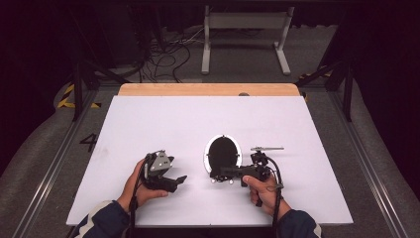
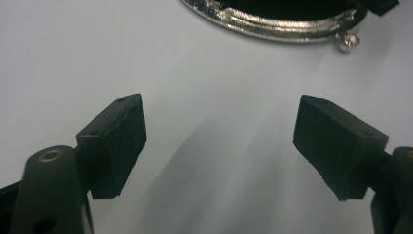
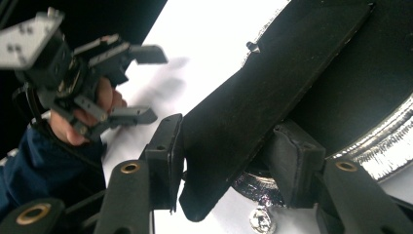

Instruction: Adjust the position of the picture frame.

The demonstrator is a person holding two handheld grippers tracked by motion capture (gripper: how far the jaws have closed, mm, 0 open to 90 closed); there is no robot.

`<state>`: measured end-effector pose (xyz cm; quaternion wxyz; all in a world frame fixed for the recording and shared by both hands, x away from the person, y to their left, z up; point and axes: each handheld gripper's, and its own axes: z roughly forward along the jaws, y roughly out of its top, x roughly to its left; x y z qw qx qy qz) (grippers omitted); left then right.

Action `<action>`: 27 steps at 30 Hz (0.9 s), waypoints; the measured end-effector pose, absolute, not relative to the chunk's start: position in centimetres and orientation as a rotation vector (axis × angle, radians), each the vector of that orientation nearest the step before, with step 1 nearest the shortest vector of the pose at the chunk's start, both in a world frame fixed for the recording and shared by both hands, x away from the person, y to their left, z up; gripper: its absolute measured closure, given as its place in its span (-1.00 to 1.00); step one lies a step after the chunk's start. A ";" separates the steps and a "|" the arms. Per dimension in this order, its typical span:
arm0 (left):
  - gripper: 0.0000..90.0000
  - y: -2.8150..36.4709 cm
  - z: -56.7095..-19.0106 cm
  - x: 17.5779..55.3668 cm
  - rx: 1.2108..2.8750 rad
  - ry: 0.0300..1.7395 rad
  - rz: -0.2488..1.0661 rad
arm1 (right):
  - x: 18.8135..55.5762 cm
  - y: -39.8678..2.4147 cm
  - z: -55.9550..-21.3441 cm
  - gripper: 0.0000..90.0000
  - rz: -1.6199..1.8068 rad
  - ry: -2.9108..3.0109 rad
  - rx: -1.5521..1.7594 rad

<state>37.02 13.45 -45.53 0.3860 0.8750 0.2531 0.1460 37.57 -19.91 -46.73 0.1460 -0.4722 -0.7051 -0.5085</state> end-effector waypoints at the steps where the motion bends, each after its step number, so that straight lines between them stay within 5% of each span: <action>1: -0.54 13.0 -45.4 37.4 2.226 0.640 0.389 | 37.6 -20.0 -46.7 0.15 -1.463 -2.046 -1.346; 15: -0.53 9.8 -46.4 41.9 2.216 0.661 0.149 | 37.4 -19.9 -46.8 0.22 -1.480 -2.129 -1.273; 27: -0.51 10.0 -46.5 42.0 2.204 0.677 0.173 | 38.3 -19.0 -47.0 0.11 -1.498 -2.083 -1.274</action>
